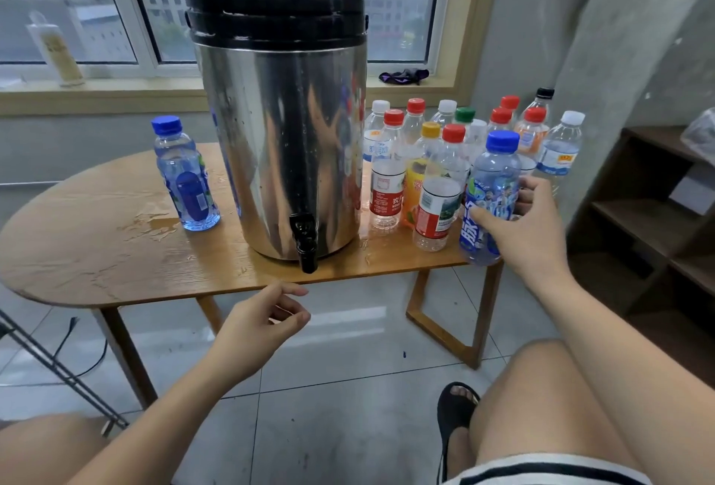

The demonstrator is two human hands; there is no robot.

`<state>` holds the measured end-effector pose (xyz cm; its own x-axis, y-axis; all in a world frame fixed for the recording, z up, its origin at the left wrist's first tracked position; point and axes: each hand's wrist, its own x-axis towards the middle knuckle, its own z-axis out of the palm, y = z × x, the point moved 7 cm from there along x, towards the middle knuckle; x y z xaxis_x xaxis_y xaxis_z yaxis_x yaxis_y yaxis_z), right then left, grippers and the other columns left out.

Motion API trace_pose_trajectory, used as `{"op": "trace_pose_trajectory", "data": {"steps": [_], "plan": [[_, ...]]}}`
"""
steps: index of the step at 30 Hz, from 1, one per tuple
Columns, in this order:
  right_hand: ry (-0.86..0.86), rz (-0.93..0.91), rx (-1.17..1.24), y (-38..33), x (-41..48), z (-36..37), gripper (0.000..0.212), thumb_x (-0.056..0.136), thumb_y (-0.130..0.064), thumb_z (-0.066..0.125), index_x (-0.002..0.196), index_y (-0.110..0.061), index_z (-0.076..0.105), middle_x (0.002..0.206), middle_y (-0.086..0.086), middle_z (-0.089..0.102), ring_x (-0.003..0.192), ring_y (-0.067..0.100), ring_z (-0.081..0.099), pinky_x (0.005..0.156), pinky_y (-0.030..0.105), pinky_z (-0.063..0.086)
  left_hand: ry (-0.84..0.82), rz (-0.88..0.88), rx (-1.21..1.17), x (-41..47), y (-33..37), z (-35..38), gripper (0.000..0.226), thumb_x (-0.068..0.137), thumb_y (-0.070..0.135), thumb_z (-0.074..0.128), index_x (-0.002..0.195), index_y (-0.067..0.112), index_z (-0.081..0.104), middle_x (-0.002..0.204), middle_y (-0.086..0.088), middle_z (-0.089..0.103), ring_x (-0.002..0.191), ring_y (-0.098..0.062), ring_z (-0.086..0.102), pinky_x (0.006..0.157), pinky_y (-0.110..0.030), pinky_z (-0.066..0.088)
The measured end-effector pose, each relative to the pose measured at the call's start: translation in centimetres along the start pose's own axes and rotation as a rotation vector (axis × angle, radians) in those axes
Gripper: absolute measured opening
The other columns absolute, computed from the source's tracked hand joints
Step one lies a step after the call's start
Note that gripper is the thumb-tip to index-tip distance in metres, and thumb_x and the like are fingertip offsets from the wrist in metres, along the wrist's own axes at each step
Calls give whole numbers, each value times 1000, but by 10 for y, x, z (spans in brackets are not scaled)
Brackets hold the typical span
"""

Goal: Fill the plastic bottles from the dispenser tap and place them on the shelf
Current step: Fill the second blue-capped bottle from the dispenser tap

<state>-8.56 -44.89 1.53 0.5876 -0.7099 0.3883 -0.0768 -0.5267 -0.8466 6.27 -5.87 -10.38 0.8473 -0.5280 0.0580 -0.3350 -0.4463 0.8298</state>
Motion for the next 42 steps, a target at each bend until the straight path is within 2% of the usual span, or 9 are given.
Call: {"op": "trace_pose_trajectory", "data": {"steps": [9, 13, 16, 21, 24, 28, 32, 36, 42], "plan": [[-319, 20, 134, -35, -94, 67, 73, 77, -36, 96, 133, -39, 49, 123, -24, 64, 106, -13, 64, 78, 17, 56, 35, 33, -67, -5, 11, -12, 27, 98, 30, 80, 122, 38, 70, 104, 12, 81, 99, -13, 75, 96, -45, 59], [-506, 48, 182, -35, -131, 111, 71, 78, -29, 97, 130, -42, 50, 122, -24, 68, 109, -8, 66, 88, 24, 61, 49, 42, -141, -9, 16, -19, 33, 93, 58, 79, 120, 40, 73, 106, 6, 79, 100, -19, 75, 96, -50, 60], [-615, 25, 147, -31, -154, 139, 71, 77, -35, 97, 130, -45, 51, 121, -30, 69, 111, -2, 69, 91, 29, 61, 36, 65, -221, -12, 19, -23, 44, 87, 71, 73, 120, 42, 73, 113, 2, 79, 105, -22, 75, 100, -54, 59], [-712, -44, 56, -28, -171, 168, 67, 76, -38, 96, 128, -43, 53, 119, -26, 70, 108, -3, 67, 82, 19, 59, 25, 121, -281, -17, 30, -27, 47, 91, 56, 71, 132, 33, 70, 125, 3, 75, 115, -21, 70, 101, -51, 59], [-798, -77, 15, -23, -176, 184, 68, 74, -43, 95, 128, -41, 53, 119, -21, 69, 109, 1, 67, 86, 25, 60, 58, 145, -276, -19, 33, -30, 49, 91, 50, 74, 135, 30, 68, 131, 6, 73, 122, -19, 68, 99, -53, 58], [-859, -101, -12, -11, -184, 198, 67, 74, -47, 94, 126, -42, 52, 118, -23, 67, 110, 0, 66, 87, 23, 57, 83, 121, -244, -14, 23, -31, 43, 95, 35, 83, 135, 35, 68, 126, 5, 75, 121, -20, 68, 98, -59, 57], [-916, -38, 16, 1, -192, 207, 79, 72, -55, 93, 136, -47, 49, 125, -24, 66, 112, -2, 67, 92, 25, 58, 45, 80, -146, -11, 15, -26, 42, 96, 29, 84, 133, 39, 69, 116, 8, 78, 114, -15, 71, 97, -50, 60], [-952, -7, 41, 1, -194, 209, 87, 76, -68, 87, 149, -51, 44, 136, -24, 64, 119, -4, 65, 101, 27, 57, -16, 79, -113, -11, 13, -17, 38, 96, 35, 82, 132, 41, 73, 117, 13, 78, 116, -12, 70, 98, -44, 61], [-963, -39, -12, 8, -189, 208, 79, 78, -62, 86, 147, -46, 51, 134, -25, 66, 117, -5, 66, 103, 28, 58, -265, 94, -58, -8, 7, -9, 39, 105, 21, 72, 141, 36, 71, 135, 17, 72, 130, -8, 66, 110, -42, 56]]}}
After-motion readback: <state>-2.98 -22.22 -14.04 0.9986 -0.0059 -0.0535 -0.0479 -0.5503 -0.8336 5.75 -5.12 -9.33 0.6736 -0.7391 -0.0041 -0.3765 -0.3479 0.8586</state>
